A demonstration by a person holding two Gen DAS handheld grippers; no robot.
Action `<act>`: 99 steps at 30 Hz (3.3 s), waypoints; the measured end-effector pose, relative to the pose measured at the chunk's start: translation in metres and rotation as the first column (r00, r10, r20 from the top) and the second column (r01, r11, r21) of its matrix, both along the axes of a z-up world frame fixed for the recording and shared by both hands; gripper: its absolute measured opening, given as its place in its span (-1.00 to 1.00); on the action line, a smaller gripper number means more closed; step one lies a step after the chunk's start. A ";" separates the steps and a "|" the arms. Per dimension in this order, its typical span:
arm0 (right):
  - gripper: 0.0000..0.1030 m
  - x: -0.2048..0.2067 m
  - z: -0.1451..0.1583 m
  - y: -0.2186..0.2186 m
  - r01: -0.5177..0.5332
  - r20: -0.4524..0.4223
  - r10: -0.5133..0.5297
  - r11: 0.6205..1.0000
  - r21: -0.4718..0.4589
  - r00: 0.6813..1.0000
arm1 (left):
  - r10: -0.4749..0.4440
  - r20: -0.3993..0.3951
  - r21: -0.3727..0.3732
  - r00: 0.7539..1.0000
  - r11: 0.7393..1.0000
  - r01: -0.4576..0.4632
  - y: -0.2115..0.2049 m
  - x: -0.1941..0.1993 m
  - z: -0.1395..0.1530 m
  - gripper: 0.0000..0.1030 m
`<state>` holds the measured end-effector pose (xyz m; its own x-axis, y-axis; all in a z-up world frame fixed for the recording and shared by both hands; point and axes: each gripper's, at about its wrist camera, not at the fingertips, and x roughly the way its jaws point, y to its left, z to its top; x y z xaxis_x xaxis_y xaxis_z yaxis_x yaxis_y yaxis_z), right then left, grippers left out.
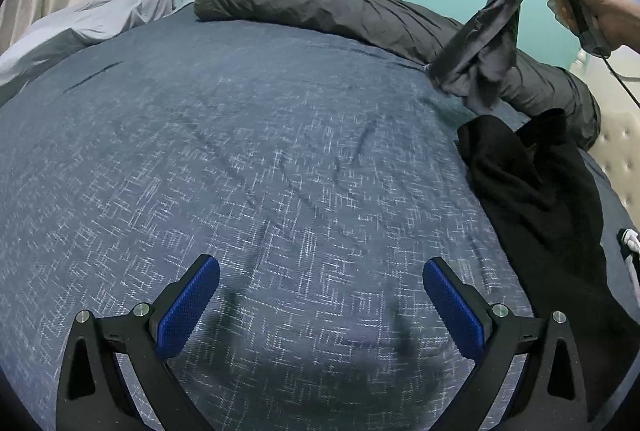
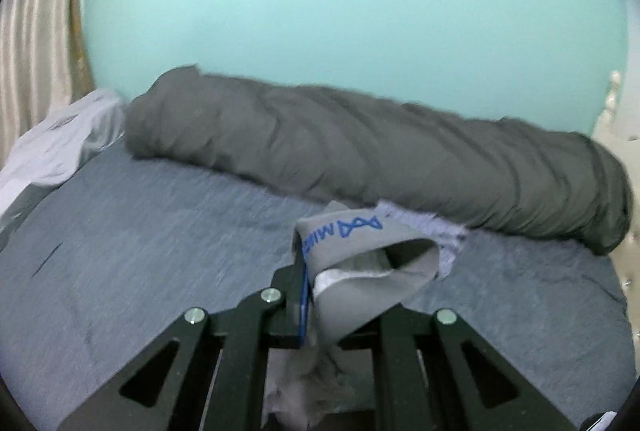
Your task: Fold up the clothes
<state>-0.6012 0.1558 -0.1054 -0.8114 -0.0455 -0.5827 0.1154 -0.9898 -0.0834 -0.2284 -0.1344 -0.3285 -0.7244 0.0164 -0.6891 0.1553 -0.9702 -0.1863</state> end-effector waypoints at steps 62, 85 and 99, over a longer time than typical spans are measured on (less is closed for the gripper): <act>-0.99 0.443 -0.093 -0.143 -0.607 0.333 0.656 0.754 -0.251 0.678 | 0.008 -0.101 -0.040 0.995 0.999 -0.012 -0.045 0.175 0.199 1.00; -0.24 0.399 -0.146 0.063 -0.139 0.414 0.213 0.970 -0.202 0.885 | -0.220 0.029 0.009 0.975 0.976 0.219 0.037 0.096 0.104 1.00; -0.24 0.398 -0.183 0.118 -0.049 0.455 0.142 0.977 -0.209 0.879 | -0.286 0.174 0.053 0.942 0.958 0.281 0.087 0.039 0.033 1.00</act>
<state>-0.2027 0.2734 -0.2880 -0.4348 -0.2531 -0.8642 0.1897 -0.9639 0.1869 -0.1894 -0.0469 -0.2954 -0.5530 0.2232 -0.8027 -0.0923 -0.9739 -0.2072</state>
